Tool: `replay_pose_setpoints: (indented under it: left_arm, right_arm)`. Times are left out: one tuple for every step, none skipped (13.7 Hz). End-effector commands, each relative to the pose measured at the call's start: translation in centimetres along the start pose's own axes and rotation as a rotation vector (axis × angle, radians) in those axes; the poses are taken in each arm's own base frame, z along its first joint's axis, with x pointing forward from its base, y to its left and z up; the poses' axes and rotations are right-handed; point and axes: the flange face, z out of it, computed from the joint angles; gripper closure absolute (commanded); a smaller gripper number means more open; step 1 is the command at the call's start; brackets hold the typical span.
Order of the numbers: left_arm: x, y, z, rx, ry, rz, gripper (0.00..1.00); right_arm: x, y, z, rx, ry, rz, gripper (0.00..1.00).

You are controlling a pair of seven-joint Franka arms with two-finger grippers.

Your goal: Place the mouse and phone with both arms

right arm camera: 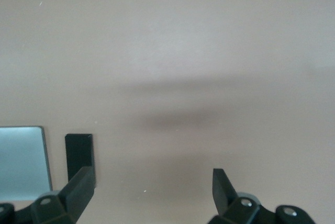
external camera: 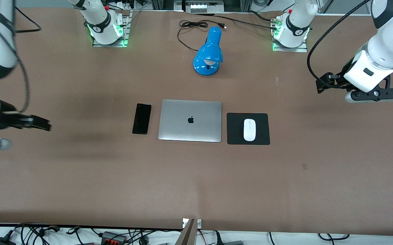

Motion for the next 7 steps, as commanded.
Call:
replay_pose_setpoints:
  left_arm:
    - [0.3,0.0,-0.6,-0.019,-0.004,0.019,0.0]
    - [0.3,-0.1,-0.6,-0.022,-0.005,0.016,0.0]
    - [0.3,-0.1,-0.5,-0.023,-0.007,0.016,0.0]
    - [0.3,-0.1,-0.5,-0.022,-0.006,0.018,0.0]
    - [0.3,-0.1,-0.5,-0.023,-0.007,0.018,0.0]
    - [0.3,-0.1,-0.5,-0.023,-0.007,0.018,0.0]
    - [0.3,-0.1,-0.5,-0.023,-0.007,0.018,0.0]
  right_arm:
    - [-1.1,1.4,-2.6,-0.006,0.075,-0.078,0.0]
    - [-1.7,2.0,-3.4,-0.008,0.103,-0.099,0.0]
    - [-2.2,2.4,-3.6,-0.01,0.098,-0.098,0.0]
    - [-2.8,2.5,-3.8,-0.011,0.092,-0.096,0.0]
    - [-3.9,2.6,-3.5,-0.009,0.086,-0.089,0.0]
    - [-5.0,2.8,-3.4,-0.006,0.087,-0.082,0.0]
    - [-6.2,3.0,-3.0,-0.002,0.089,-0.079,0.0]
